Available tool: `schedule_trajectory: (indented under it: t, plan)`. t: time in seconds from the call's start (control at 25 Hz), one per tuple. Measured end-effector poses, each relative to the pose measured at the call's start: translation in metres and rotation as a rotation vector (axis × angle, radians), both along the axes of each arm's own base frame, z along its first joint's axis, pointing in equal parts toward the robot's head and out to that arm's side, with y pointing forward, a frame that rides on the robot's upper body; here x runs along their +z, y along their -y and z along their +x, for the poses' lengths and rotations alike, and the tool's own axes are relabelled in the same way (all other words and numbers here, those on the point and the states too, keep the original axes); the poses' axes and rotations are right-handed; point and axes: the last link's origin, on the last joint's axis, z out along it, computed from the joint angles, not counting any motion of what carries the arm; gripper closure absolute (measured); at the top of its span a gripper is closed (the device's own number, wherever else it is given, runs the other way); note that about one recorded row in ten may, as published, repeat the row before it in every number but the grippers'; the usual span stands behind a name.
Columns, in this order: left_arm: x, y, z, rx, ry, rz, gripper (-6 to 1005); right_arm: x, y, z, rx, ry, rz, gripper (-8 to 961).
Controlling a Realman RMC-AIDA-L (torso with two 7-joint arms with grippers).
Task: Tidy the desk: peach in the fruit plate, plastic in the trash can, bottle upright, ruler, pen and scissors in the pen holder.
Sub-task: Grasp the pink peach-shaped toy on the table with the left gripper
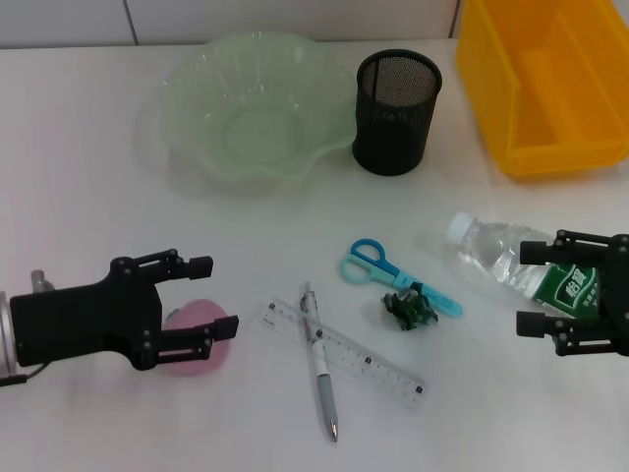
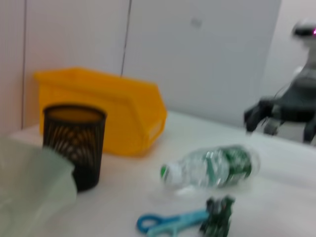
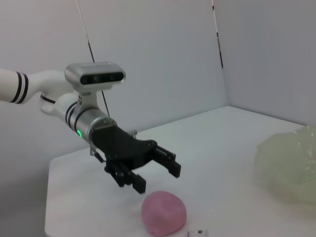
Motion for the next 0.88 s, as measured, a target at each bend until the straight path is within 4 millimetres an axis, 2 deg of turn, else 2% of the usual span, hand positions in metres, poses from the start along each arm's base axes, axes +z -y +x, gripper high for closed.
schedule_trajectory:
  t: [0.16,0.32,0.52,0.56,0.88]
  plan:
    - [-0.01,0.006,-0.009,-0.001,-0.004,0.006,221,-0.001,0.0,0.0,-0.002,-0.003,-0.002,115]
    - [-0.012,0.006,-0.014,0.02,-0.021,0.013,223,-0.002,0.001,0.0,-0.003,-0.005,-0.004,115]
    - [-0.015,0.006,-0.022,0.04,-0.075,0.017,226,-0.002,0.0,0.0,-0.005,-0.004,-0.002,115]
    - [-0.018,0.006,-0.028,0.029,-0.138,-0.009,227,-0.002,0.0,0.001,-0.006,-0.003,-0.001,115]
    - [-0.019,0.003,-0.029,0.027,-0.161,0.002,492,-0.003,0.001,0.001,-0.013,-0.005,-0.002,115]
